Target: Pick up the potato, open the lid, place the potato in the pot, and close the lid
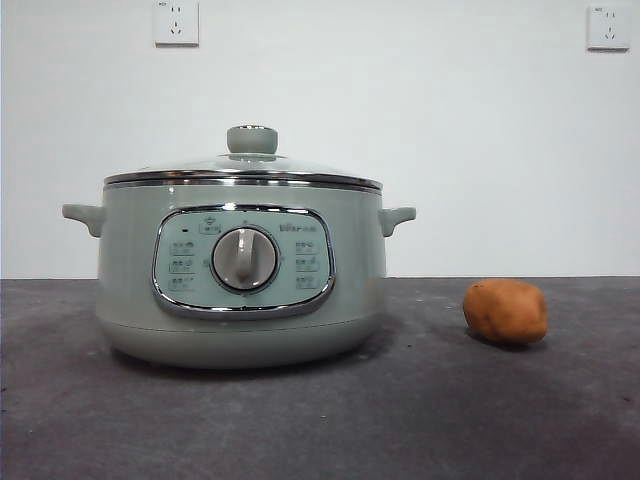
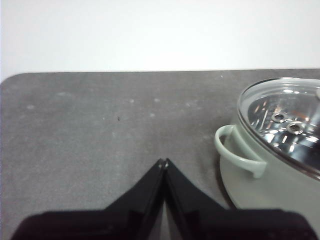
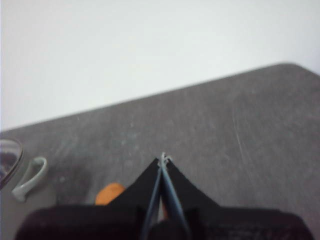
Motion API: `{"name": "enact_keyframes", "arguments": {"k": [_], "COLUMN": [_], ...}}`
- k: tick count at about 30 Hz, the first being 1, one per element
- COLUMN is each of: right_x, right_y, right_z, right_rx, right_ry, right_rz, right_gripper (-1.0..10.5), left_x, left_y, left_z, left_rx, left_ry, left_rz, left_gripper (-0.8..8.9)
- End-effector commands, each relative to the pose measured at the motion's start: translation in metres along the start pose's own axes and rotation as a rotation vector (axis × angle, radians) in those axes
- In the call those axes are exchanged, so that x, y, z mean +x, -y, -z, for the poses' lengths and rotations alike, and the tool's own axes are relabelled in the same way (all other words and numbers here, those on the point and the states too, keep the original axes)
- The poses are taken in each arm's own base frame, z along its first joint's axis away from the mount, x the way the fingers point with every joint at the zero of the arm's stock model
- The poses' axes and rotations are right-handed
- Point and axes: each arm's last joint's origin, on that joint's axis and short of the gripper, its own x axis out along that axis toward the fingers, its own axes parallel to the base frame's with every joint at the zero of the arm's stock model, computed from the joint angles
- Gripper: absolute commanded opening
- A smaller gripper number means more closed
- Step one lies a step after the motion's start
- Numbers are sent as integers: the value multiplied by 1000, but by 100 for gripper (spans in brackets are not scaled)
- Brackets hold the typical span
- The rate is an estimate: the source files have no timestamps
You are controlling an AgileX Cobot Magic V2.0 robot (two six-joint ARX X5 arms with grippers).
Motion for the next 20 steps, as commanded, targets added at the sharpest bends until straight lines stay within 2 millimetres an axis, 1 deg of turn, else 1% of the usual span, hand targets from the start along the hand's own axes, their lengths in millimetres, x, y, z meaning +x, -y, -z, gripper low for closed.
{"name": "enact_keyframes", "arguments": {"k": [1,6,9,13,20], "right_x": [0,3,10,23,55], "right_y": [-4,-12,-14,-17,-26], "right_z": [-19,-51,-64,-72,-83], "right_rx": [12,11,15,28,58], "right_ry": [-67,-211,-255,-350,-568], "right_rz": [14,49,60,39,-134], "right_gripper": [-7,2,2,2,2], "left_x": [-1,3,9,18,32], "left_y": [1,2,2,4,8], "left_z": [-17,-48,-59,-70,-91], "left_rx": [-13,-16,-17,-24,-52], "left_ry": [-42,-114,-139,-204,-348], "left_rz": [1,-3,-3,35,176], "left_gripper": [-4,-3,-3,-3,-3]}}
